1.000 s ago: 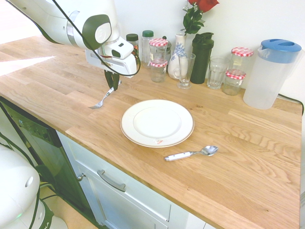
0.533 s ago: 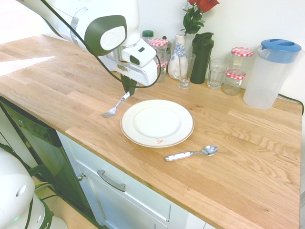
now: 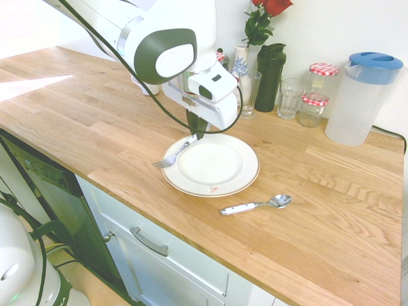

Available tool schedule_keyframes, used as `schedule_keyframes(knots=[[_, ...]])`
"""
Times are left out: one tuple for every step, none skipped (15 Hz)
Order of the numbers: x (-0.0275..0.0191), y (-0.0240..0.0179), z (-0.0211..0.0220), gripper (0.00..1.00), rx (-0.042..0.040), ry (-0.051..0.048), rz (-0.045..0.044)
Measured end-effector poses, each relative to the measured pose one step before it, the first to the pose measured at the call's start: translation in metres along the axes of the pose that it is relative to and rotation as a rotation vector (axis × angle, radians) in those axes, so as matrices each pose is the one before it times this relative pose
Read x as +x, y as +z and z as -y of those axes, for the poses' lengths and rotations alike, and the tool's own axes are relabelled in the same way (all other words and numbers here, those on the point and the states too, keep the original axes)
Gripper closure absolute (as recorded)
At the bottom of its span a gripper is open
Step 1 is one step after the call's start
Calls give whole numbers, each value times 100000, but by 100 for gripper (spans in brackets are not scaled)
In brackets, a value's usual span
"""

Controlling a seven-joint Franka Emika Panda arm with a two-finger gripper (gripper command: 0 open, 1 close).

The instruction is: Put the fork into the plate

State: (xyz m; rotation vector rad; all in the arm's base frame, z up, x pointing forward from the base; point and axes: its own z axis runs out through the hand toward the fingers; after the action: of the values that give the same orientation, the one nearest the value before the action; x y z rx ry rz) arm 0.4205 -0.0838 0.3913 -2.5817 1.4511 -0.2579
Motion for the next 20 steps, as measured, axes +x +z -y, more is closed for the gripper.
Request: schedule_keyframes(knots=[[456,437,245,100,-295,955,-90],[539,489,320,100,-714,970,-235],[487,496,331,100,-1260,1233,-361],[489,532,374,100,-1567,1223,-540],[411,479,439,100,-1294,1149,-563],[360,350,413,100,-787,947,-323],[273,310,318,100,-763,912,-185],[224,242,269,100,-710,564,515],[137,223,194,100,-924,141,786],[103,191,189,100,-1076,15,969],[87,180,159,100,-845,173,956],[123,29,206,0,-205,494,806],[73,-4,245,0,-179,508,991],[8,-3,201,0,-46,262,691],[-38,49,116,0,-219,253,883],[-61,40,84,0,-131,28,585],[-43,69,3,0,-215,41,468],[-48,76,5,0,-312,-35,340],[-31,56,-19,0,-340,-17,305],[21,35,-41,0,-165,90,146]])
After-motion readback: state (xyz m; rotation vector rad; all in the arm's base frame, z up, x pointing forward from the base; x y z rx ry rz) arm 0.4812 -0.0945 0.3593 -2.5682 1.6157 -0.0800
